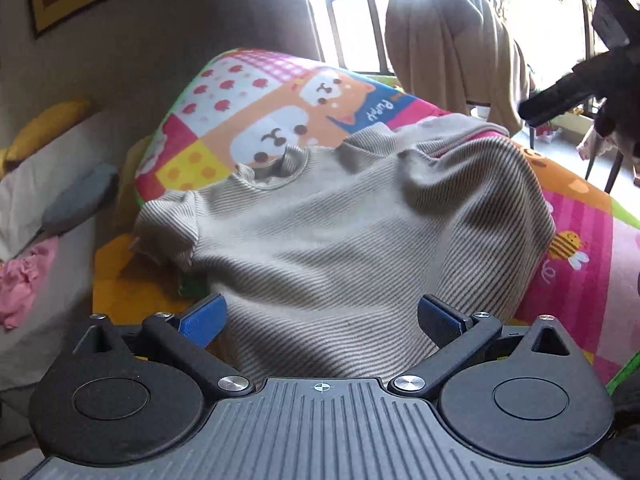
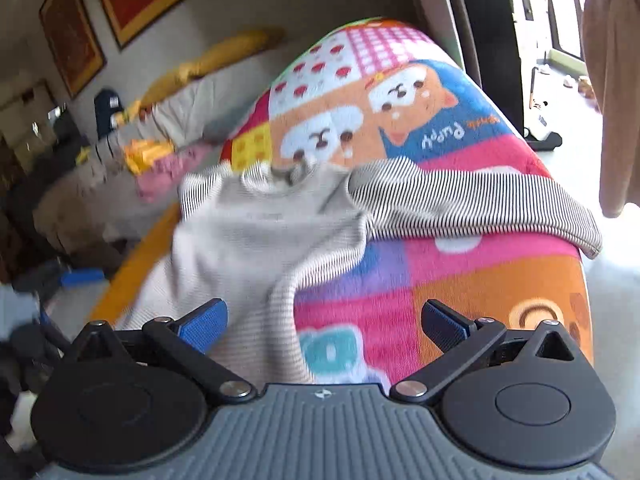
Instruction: Fold clothes
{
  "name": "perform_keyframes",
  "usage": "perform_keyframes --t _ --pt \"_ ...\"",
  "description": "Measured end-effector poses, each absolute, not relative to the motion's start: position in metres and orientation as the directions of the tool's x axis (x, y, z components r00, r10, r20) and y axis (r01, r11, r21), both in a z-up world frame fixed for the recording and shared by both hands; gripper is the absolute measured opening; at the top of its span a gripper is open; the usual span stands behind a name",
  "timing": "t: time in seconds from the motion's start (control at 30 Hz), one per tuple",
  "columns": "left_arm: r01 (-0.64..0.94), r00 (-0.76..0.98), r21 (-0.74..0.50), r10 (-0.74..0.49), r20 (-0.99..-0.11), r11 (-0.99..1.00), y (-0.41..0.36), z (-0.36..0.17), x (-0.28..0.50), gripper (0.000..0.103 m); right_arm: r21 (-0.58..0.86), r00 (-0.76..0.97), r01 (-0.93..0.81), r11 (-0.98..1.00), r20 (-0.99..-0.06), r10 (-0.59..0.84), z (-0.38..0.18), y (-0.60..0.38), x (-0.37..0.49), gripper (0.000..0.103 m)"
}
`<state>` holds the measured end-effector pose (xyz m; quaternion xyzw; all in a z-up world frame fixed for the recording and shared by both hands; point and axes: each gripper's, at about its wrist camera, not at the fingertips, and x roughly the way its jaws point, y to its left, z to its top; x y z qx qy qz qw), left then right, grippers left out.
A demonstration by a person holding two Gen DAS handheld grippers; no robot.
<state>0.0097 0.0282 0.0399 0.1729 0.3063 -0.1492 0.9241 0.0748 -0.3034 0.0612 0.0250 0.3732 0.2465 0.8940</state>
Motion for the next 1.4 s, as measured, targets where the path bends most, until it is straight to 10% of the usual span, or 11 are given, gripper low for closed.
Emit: perform_keyframes --t 0.13,0.3,0.47,0.63,0.83,0.97,1.13,1.4 --pt "0.350 0.769 0.226 -0.141 -0.624 0.909 0.038 0.038 0.004 0.103 0.079 0.613 -0.485 0.871 -0.679 0.404 0.045 -0.295 0.043 0.103" --pt "0.324 0.767 0.159 -0.160 -0.621 0.933 0.045 0.041 0.007 0.103 0.466 0.502 -0.478 0.744 -0.550 0.667 0.030 -0.302 0.091 0.103" --pt "0.307 0.780 0.157 -0.154 -0.607 0.939 0.044 0.050 0.002 0.103 0.605 0.248 -0.473 0.641 -0.606 0.755 0.004 -0.283 0.111 0.103" --pt "0.313 0.789 0.155 -0.165 -0.592 0.937 0.048 0.055 -0.008 0.103 0.864 0.065 -0.442 0.241 -0.237 0.969 0.041 -0.313 0.060 0.103" --pt "0.337 0.766 0.150 -0.177 -0.618 0.930 0.039 0.044 -0.004 0.103 0.233 0.552 -0.579 0.782 -0.594 0.586 0.086 -0.306 0.001 0.103" --pt "0.337 0.756 0.144 -0.176 -0.631 0.931 0.042 0.038 -0.010 0.103 -0.111 0.620 -0.599 0.793 -0.692 0.371 0.049 -0.279 -0.021 0.103" --pt "0.319 0.745 0.165 -0.139 -0.652 0.933 0.052 0.033 -0.022 0.103 -0.379 0.743 -0.518 0.766 -0.644 0.184 0.018 -0.260 -0.032 0.103" --pt "0.353 0.732 0.235 -0.111 -0.672 0.906 0.057 0.024 -0.054 0.103 -0.430 0.863 -0.257 0.865 -0.505 0.005 0.025 -0.268 -0.021 0.103"
